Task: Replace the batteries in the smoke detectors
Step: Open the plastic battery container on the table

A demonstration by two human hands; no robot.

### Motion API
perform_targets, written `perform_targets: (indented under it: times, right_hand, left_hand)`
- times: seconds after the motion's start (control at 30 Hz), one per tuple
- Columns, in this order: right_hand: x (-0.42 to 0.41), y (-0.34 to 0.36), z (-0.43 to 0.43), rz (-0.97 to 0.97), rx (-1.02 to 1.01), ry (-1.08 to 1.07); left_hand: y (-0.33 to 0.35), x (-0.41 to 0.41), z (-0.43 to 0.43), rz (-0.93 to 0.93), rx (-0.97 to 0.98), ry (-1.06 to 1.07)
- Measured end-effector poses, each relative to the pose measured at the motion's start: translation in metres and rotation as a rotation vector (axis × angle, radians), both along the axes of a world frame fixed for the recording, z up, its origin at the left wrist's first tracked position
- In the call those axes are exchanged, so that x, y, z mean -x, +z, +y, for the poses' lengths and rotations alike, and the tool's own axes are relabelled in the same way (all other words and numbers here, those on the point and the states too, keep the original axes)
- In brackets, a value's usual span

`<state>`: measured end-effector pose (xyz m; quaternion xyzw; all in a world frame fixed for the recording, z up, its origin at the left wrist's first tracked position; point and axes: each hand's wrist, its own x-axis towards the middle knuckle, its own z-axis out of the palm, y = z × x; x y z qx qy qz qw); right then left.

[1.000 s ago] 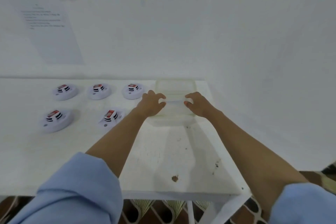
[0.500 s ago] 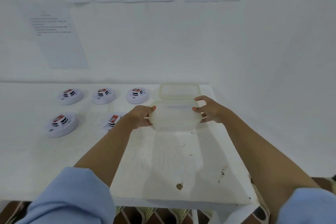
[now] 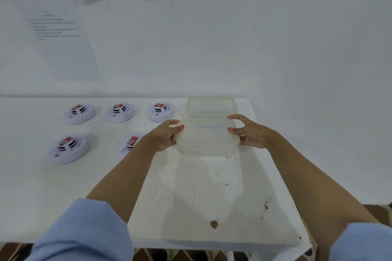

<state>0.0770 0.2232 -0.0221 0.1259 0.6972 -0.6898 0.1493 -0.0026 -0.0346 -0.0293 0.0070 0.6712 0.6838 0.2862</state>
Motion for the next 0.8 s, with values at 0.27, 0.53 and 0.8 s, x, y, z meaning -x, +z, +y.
perform_targets:
  times: [0.27,0.53,0.8]
  right_hand:
    - [-0.001,0.003,0.002,0.094,-0.193,-0.022]
    - [-0.003,0.016,0.003,0.019,-0.452,0.12]
    - [-0.002,0.016,-0.01,0.022,-0.269,0.092]
  left_hand:
    - [0.004,0.001,-0.002,0.048,0.059,-0.006]
    - [0.003,-0.007,0.012,0.627,0.571,0.177]
    - [0.015,-0.019,0.014,0.123,0.351,-0.074]
